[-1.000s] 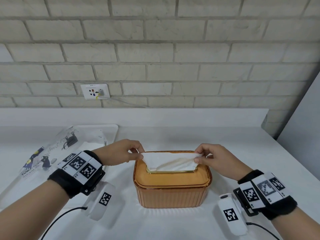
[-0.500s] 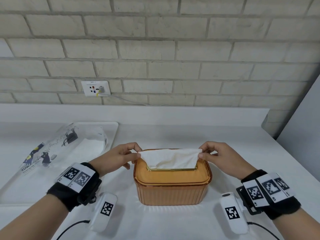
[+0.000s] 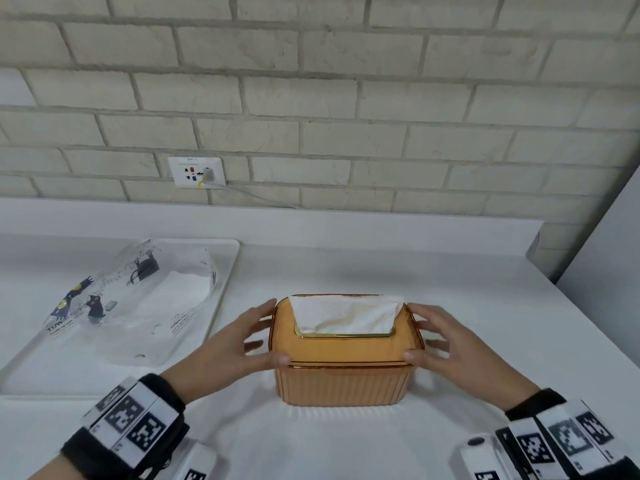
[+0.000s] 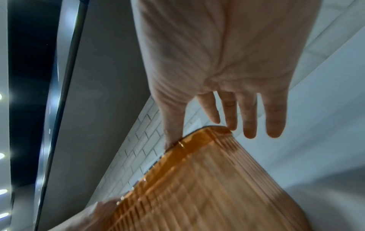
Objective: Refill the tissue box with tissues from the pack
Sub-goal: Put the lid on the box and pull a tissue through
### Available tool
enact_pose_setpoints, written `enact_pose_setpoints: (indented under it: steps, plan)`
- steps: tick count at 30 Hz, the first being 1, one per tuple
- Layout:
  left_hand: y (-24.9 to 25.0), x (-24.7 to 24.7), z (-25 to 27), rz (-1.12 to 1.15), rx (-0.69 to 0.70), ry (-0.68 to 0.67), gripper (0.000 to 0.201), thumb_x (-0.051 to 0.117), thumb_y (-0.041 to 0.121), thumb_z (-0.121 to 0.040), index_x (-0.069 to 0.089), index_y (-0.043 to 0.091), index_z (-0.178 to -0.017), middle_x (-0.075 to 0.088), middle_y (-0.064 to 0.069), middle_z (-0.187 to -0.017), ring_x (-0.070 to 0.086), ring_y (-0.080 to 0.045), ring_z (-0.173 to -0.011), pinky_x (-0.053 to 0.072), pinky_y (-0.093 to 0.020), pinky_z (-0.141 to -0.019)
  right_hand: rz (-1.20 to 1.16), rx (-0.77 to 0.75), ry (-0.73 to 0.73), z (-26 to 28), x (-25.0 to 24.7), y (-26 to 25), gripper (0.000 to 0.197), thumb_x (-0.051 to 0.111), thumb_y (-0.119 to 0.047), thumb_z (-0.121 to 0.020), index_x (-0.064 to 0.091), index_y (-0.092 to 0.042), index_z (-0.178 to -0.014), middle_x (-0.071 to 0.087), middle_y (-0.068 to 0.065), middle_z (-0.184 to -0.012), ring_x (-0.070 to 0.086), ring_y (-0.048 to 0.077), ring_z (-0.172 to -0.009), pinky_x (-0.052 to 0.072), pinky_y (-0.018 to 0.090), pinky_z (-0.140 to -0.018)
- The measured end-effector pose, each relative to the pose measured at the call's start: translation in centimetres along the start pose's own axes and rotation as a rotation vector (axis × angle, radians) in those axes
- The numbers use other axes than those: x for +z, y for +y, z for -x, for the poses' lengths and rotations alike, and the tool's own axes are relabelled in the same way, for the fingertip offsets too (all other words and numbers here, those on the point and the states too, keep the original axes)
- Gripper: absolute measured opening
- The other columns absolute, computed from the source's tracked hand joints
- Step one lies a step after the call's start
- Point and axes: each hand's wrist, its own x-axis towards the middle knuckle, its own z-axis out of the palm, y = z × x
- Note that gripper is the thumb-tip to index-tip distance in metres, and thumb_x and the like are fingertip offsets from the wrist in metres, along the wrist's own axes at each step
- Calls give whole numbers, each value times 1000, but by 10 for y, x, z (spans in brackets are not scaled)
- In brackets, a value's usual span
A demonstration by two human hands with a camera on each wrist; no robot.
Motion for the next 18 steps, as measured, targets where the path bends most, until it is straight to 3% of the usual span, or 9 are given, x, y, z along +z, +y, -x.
enact_pose_setpoints:
  steps: [2, 5, 8, 10, 12, 15, 16, 18]
  plan:
    - [-5, 4, 5, 34, -5, -50, 119, 79, 70, -47, 16, 39, -144, 32, 35, -137, 37, 12, -128, 42, -12, -98, -138, 4, -19, 4, 3, 4, 84, 70, -75, -50, 44, -47, -125, 48, -33, -124, 49, -11, -115, 47, 13, -87]
    - [-6, 12, 6, 97, 2, -18, 125, 80, 68, -43, 10, 38, -142, 30, 38, -133, 34, 15, -125, 46, -8, -87, -225, -6, -55, 7, 7, 7, 81, 78, -52, -59, 42, -42, -131, 48, -34, -126, 48, -9, -120, 46, 10, -87]
    - [-8, 15, 2, 137, 5, 21, 115, 80, 70, -41, 20, 47, -135, 37, 46, -127, 34, 17, -124, 45, -8, -88, -277, 1, -61, 5, 8, 6, 88, 82, -46, -57, 41, -39, -134, 48, -30, -131, 49, -7, -121, 46, 11, -90]
    - [-10, 14, -4, 121, 4, 37, 104, 79, 73, -42, 24, 55, -129, 41, 52, -121, 36, 19, -123, 42, -7, -94, -295, 16, -28, 0, 7, 5, 85, 82, -32, -60, 41, -34, -135, 49, -24, -134, 52, -7, -117, 46, 8, -86]
    - [-9, 9, -17, 88, 34, 78, 110, 76, 74, -45, 22, 50, -137, 37, 42, -133, 37, 13, -128, 35, -8, -102, -317, 35, 9, -14, 5, 1, 84, 76, -14, -65, 38, -24, -140, 47, -18, -136, 56, -10, -109, 46, 5, -82]
    - [-4, -6, -48, 89, 62, 128, 123, 78, 69, -49, 21, 26, -150, 32, 19, -148, 37, 6, -131, 34, -5, -100, -316, 58, 45, -51, -5, -6, 85, 72, -3, -69, 32, -13, -144, 48, -13, -131, 58, -10, -103, 46, 3, -77]
    - [-1, -11, -61, 99, 55, 135, 120, 80, 61, -54, 20, 20, -151, 32, 14, -149, 37, 3, -132, 35, -4, -99, -300, 56, 54, -67, -9, -8, 83, 71, 1, -72, 31, -11, -144, 47, -10, -133, 56, -3, -109, 46, 2, -78]
    - [7, -19, -88, 110, 32, 148, 96, 76, 30, -77, 17, 13, -151, 32, 5, -152, 36, 0, -131, 34, -6, -98, -276, 57, 69, -97, -16, -12, 78, 68, 2, -78, 29, -10, -144, 46, -3, -136, 51, 8, -117, 44, 3, -83]
